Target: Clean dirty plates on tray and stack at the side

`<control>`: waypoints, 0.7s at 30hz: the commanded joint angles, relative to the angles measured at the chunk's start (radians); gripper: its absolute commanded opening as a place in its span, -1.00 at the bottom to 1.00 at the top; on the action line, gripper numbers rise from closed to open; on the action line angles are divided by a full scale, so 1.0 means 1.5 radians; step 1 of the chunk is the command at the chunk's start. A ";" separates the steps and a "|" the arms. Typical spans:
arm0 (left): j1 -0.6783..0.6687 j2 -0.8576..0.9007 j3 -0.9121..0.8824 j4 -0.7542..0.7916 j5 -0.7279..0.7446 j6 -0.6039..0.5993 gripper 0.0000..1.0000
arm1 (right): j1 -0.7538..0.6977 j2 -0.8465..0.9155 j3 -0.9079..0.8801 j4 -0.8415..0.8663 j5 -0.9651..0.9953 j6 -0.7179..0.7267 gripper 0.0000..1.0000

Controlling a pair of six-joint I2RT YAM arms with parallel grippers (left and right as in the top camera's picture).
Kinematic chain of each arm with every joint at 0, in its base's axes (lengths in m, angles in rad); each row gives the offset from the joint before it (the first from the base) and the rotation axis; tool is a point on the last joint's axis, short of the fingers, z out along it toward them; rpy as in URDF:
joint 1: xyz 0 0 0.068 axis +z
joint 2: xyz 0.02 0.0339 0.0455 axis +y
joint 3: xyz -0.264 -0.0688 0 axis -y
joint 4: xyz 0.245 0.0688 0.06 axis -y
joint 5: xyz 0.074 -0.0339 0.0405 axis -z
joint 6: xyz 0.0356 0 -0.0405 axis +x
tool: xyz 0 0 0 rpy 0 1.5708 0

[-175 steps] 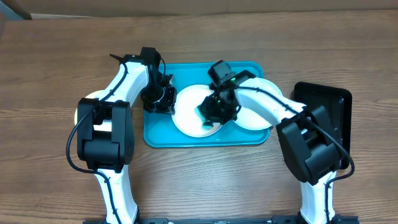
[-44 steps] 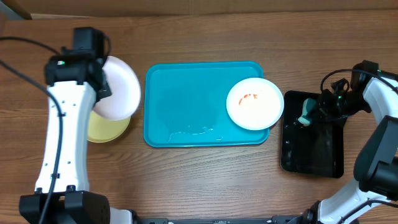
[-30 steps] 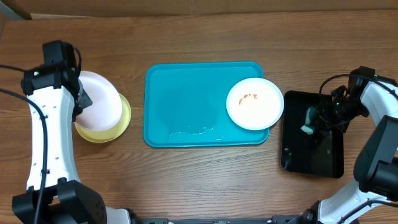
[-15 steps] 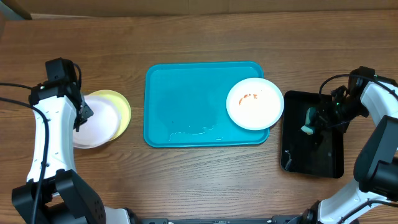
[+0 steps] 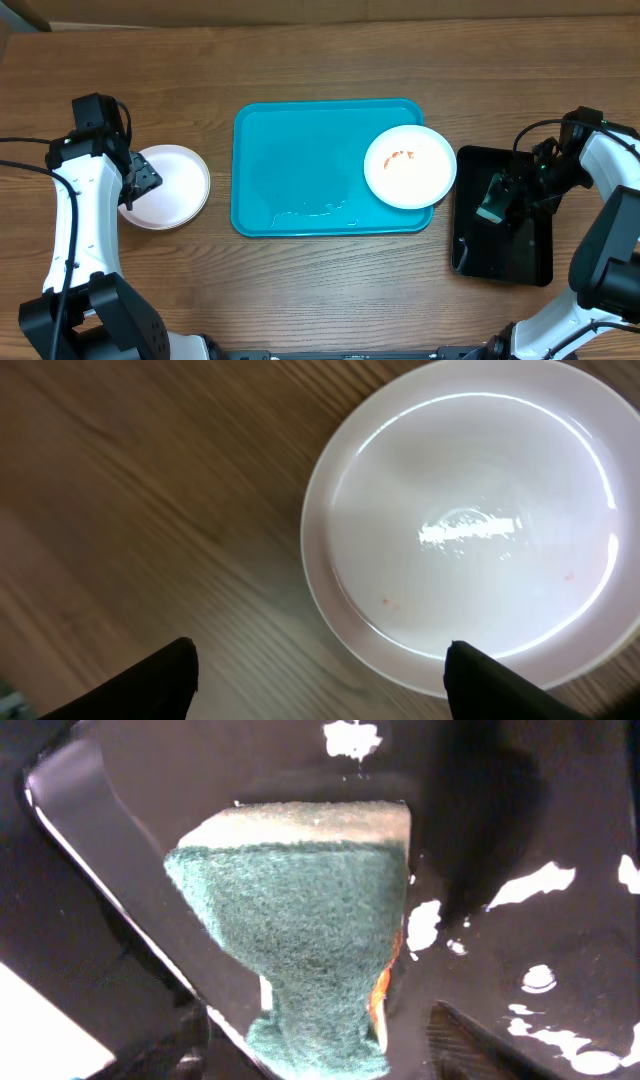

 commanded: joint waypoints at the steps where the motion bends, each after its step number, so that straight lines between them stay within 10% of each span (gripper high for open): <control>1: 0.003 -0.008 -0.006 0.000 0.121 0.013 0.58 | 0.002 -0.022 -0.001 0.007 0.004 -0.004 1.00; 21: 0.002 -0.008 -0.006 0.002 0.245 0.018 0.59 | 0.002 -0.022 -0.001 0.094 0.004 -0.004 1.00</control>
